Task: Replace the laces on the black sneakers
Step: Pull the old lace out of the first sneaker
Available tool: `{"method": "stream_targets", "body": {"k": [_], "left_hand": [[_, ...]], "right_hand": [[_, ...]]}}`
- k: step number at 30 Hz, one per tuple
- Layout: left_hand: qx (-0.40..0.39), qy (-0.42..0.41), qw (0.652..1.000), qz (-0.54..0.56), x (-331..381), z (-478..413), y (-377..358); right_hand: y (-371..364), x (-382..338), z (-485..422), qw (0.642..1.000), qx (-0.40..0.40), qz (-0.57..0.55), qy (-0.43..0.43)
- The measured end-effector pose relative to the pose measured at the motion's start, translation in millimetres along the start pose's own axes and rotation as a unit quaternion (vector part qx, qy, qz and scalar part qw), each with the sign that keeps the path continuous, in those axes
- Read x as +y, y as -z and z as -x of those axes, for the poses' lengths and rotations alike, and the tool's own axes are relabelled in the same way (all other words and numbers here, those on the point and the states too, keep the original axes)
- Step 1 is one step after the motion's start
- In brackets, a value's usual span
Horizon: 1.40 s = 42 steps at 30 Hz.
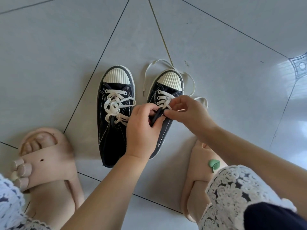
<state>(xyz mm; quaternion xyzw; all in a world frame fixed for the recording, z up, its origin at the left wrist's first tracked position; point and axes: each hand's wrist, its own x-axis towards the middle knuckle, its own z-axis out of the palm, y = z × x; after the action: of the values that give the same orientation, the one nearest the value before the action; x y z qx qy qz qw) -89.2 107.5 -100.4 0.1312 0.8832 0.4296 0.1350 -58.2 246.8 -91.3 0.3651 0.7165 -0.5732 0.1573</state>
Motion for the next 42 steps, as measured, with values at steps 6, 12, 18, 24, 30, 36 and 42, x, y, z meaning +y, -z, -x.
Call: {"method": "stream_targets", "body": {"k": [6, 12, 18, 24, 30, 36, 42], "left_hand": [[0.008, -0.097, 0.993, -0.066, -3, 2, 3], [0.020, -0.132, 0.986, -0.101, -4, 4, 2], [0.009, -0.128, 0.988, -0.092, -1, 8, -2], [-0.007, -0.118, 0.990, -0.074, 0, 7, -1], [-0.014, -0.121, 0.990, -0.069, -2, 6, 0], [-0.012, -0.117, 0.991, -0.062, -1, 8, -1], [-0.008, -0.105, 0.993, -0.060, 0, 7, -1]], "right_hand": [[1, -1, -1, 1.000, -0.004, 0.008, 0.015], [8, -10, 1, 0.965, -0.078, -0.240, -0.070], [23, -8, 2, 0.923, -0.078, -0.356, -0.122], [4, 19, 20, 0.985, 0.007, -0.173, -0.007], [-10, 19, 24, 0.995, 0.073, -0.045, -0.047], [8, -1, 19, 0.951, 0.017, -0.295, -0.093], [58, -31, 5, 0.902, -0.149, -0.301, -0.271]]}}
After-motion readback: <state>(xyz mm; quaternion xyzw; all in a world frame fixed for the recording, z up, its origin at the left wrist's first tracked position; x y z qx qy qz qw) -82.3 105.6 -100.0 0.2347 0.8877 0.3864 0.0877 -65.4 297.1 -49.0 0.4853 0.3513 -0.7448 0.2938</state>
